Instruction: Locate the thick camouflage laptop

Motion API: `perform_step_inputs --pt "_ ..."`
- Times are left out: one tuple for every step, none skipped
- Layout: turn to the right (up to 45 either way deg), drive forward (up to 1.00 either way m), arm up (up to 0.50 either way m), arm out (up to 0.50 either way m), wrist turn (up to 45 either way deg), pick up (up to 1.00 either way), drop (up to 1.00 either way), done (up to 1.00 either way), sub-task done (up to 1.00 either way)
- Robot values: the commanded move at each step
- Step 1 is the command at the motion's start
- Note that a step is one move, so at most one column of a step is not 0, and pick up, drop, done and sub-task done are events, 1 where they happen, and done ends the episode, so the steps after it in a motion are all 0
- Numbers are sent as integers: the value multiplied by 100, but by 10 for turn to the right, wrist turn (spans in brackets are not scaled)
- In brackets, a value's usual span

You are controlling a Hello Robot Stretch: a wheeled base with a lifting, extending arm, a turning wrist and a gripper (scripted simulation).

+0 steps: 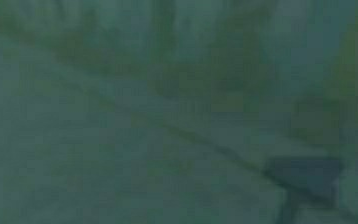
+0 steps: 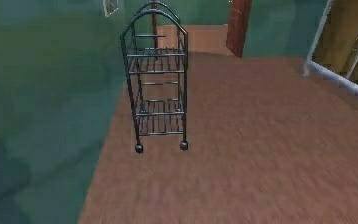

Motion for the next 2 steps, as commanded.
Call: perform_step_inputs --pt "-450 0 0 0 0 0 0 0 0" --pt "-420 0 0 0 0 0 0 0 0"
